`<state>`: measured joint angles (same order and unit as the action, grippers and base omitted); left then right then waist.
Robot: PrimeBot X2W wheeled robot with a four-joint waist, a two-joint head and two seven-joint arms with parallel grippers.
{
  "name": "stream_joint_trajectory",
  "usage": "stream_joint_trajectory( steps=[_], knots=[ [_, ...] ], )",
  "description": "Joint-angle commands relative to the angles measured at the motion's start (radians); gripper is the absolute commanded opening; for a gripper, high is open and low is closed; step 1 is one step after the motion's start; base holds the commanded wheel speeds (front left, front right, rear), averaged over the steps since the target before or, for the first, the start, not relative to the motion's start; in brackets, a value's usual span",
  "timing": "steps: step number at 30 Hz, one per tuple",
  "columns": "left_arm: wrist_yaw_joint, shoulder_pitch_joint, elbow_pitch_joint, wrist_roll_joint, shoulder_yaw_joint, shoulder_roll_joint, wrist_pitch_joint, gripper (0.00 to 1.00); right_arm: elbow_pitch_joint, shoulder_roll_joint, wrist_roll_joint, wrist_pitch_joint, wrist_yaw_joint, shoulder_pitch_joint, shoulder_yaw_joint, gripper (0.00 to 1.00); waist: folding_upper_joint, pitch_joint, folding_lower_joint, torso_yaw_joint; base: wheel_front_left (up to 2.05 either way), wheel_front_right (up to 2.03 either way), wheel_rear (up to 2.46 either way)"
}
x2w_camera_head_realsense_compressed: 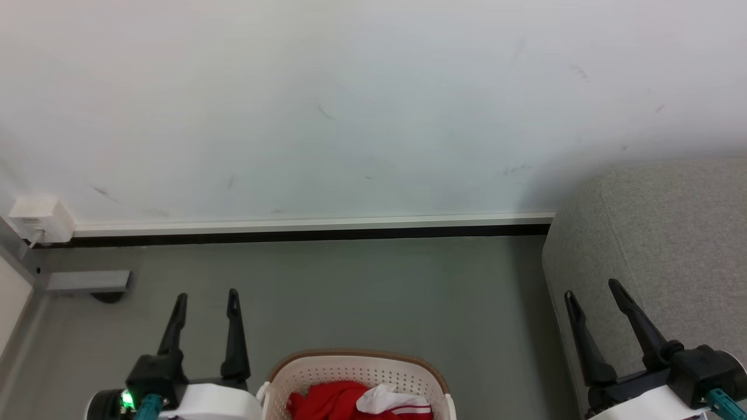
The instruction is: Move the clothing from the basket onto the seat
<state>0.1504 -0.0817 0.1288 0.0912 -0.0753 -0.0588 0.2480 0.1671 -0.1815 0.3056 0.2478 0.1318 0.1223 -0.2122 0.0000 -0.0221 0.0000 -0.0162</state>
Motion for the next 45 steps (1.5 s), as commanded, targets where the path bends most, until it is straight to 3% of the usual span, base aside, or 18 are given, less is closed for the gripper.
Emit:
stream_joint_trajectory(
  steps=[1, 8, 45],
  knots=[
    [0.004, 0.008, -0.002, -0.022, -0.001, -0.002, 0.009, 1.0, -0.005, -0.006, -0.016, 0.009, -0.002, 0.006, -0.001, 1.0, 0.0, 0.0, 0.0, 0.0, 0.0, 0.0, 0.0],
    [0.009, 0.013, -0.002, -0.073, -0.003, -0.001, 0.018, 1.0, -0.011, -0.008, -0.051, 0.019, -0.002, 0.005, -0.009, 1.0, 0.0, 0.001, 0.0, 0.001, 0.0, 0.0, 0.0],
    [-0.03, -0.002, 0.045, -0.013, 0.034, 0.006, 0.017, 1.0, -0.038, 0.005, 0.039, 0.018, -0.002, 0.024, 0.017, 1.0, 0.0, -0.03, 0.0, 0.056, 0.0, 0.0, 0.0]
  ],
)
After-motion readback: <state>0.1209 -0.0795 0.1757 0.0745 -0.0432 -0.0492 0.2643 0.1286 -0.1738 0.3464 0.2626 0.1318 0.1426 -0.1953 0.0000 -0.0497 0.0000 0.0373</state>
